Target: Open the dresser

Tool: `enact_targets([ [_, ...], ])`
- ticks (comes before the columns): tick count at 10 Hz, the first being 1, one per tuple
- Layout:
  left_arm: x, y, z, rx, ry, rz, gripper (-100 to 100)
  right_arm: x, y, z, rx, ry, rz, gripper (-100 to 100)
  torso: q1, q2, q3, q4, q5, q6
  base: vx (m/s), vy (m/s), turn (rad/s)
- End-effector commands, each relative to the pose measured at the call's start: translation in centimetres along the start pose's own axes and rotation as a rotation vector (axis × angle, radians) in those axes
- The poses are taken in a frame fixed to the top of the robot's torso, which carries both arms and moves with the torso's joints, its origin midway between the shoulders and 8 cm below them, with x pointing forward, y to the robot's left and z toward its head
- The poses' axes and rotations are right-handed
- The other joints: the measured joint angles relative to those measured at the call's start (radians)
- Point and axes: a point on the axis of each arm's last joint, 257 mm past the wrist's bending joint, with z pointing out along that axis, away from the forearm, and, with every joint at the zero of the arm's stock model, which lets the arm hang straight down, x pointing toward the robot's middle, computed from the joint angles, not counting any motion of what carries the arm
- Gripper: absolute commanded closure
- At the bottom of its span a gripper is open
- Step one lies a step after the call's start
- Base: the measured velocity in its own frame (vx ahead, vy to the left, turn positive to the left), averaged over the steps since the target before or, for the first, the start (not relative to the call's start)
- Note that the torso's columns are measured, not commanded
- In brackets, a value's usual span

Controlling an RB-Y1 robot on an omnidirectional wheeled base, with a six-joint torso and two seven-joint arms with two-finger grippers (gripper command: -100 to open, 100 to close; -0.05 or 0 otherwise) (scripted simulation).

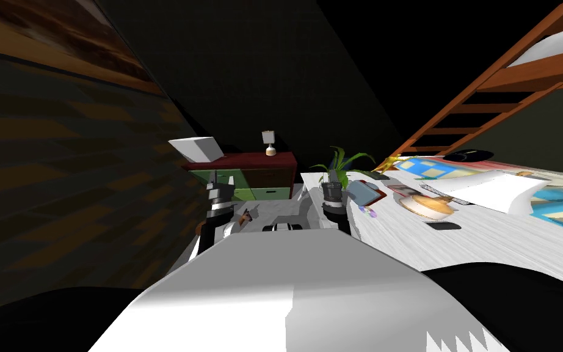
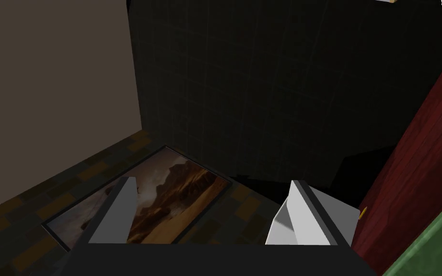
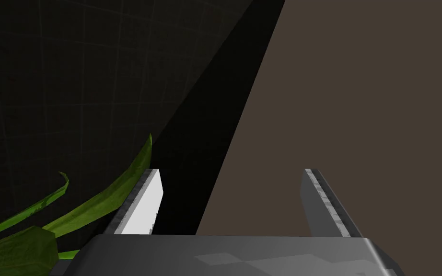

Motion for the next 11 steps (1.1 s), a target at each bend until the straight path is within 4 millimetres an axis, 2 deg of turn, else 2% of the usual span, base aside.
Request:
enact_targets([
  [1, 0.2, 0.8, -0.1, -0.015, 0.025, 0.012, -100, 0.0, 0.0, 0.0, 0.0, 0.0, 0.0, 0, 0.0, 0.074, -0.148, 0.074, 0.0, 0.0, 0.026, 0.002, -0.016],
  [3, 0.3, 2.4, -0.3, -0.044, 0.051, 0.026, -100, 0.0, 0.0, 0.0, 0.001, 0.0, 0.0, 0, 0.0, 0.114, -0.238, 0.116, 0.0, 0.0, 0.074, 0.002, -0.024],
  [11, -0.5, 8.7, -1.6, -0.144, 0.078, 0.049, -100, 0.0, 0.0, 0.0, 0.001, 0.0, 0.0, 0, 0.0, 0.12, -0.242, 0.12, 0.0, 0.0, 0.075, 0.004, -0.021],
])
